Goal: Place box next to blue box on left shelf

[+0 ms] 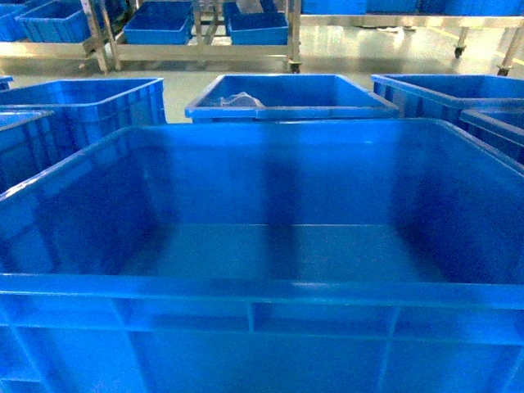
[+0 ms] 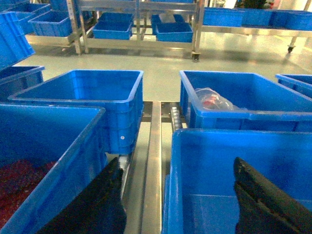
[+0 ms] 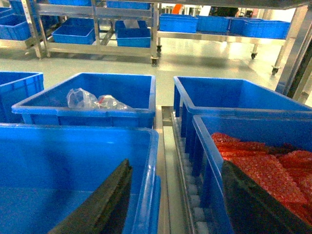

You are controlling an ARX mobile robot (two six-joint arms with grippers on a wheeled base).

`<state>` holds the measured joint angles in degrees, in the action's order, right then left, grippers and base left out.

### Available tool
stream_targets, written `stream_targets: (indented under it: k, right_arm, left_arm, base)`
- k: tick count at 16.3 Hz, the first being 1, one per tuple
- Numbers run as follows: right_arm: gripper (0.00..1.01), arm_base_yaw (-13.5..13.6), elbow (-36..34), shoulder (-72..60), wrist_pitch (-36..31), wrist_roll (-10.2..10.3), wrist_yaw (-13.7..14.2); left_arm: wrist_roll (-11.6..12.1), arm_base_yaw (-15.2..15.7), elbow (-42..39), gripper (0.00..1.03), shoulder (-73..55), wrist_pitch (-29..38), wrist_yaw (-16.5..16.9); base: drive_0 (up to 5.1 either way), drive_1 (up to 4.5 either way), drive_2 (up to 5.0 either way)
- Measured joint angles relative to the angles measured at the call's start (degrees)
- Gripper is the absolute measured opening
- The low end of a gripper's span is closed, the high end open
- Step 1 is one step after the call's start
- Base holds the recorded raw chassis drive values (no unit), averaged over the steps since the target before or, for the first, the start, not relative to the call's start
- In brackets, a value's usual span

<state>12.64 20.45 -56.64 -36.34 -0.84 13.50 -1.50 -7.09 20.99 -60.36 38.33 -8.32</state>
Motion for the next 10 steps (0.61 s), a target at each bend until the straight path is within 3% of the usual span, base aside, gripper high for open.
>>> stream_targets:
  k: [5, 6, 7, 8, 9, 10]
  right_arm:
    - [0.01, -5.38, -10.12, 10.23, 0.55, 0.22, -5.99]
    - [0.01, -6.16, -11.63, 12.37, 1.25, 0.33, -6.86]
    - [0.02, -6.91, -13.0, 14.58, 2.25, 0.37, -7.63]
    - [0.02, -7.85, -13.94, 16.61, 3.48, 0.37, -8.85]
    - [0.02, -11.76, -14.91, 18.99, 4.74, 0.37, -13.0]
    - [0.02, -13.09, -15.74, 21.0, 5.7, 0.44, -12.81]
  left_arm:
    - [0.5, 3.48, -10.27, 0.06, 10.25, 0.37, 4.55]
    - [0.61, 6.51, -11.74, 0.01, 12.61, -0.37, 7.91]
    - [0.59, 7.41, -13.03, 0.01, 14.82, -1.11, 7.65]
    - [0.63, 7.23, -14.16, 0.01, 16.98, -2.32, 8.15]
    - [0.66, 7.04, -15.17, 0.01, 19.08, -3.5, 8.35]
    - [0.66, 7.04, -16.09, 0.01, 21.18, -4.61, 8.2]
  base:
    - [0.0, 0.0, 0.0]
    - [0.0, 0.0, 0.0]
    - [0.0, 0.0, 0.0]
    - [0.0, 0.0, 0.0]
    - [0.0, 0.0, 0.0]
    - [0.0, 0.0, 0.0]
